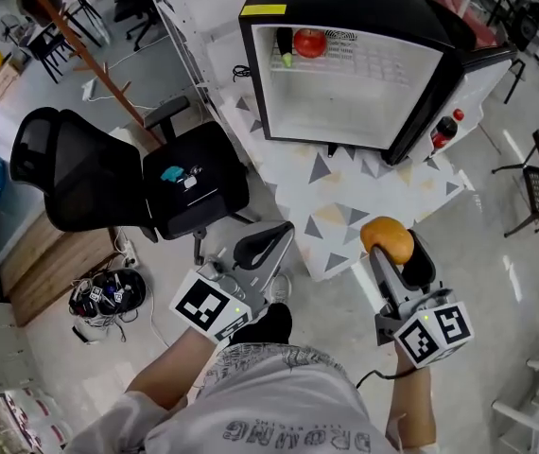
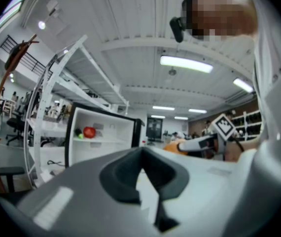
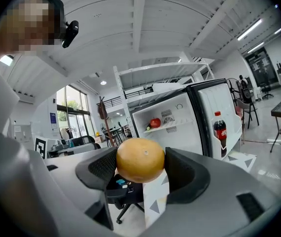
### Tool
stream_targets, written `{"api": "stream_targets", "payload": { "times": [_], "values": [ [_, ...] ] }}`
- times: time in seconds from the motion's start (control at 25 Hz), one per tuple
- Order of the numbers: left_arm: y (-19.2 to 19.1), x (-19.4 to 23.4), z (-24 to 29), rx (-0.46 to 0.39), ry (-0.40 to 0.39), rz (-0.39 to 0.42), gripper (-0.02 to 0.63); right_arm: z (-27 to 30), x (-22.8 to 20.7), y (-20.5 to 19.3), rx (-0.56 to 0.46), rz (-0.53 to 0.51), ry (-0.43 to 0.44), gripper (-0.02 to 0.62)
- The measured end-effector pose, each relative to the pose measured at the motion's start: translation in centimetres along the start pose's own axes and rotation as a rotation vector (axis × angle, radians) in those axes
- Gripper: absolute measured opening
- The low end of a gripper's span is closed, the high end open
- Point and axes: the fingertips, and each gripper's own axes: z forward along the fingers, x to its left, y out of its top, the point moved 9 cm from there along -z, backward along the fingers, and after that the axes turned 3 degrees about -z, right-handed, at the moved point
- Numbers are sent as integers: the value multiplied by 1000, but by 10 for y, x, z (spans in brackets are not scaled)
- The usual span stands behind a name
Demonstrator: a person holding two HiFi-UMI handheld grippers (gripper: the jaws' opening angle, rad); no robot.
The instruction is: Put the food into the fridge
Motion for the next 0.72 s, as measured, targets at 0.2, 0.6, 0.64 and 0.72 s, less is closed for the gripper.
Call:
{"api": "stream_targets", "payload": {
  "times": [0.2, 0.6, 0.64, 0.72],
  "values": [
    [3, 39, 16, 9, -16, -9, 8, 36, -7, 8, 6, 2, -31, 299],
    [12, 108, 47, 21, -61, -20, 7, 102, -16, 31, 4, -19, -78, 299],
    [13, 113, 49, 22, -67, -19, 6, 108, -17, 33, 4, -22, -82, 299],
    [14, 122, 54, 22, -78, -19, 6, 117, -18, 36, 5, -31, -91, 299]
  ]
}}
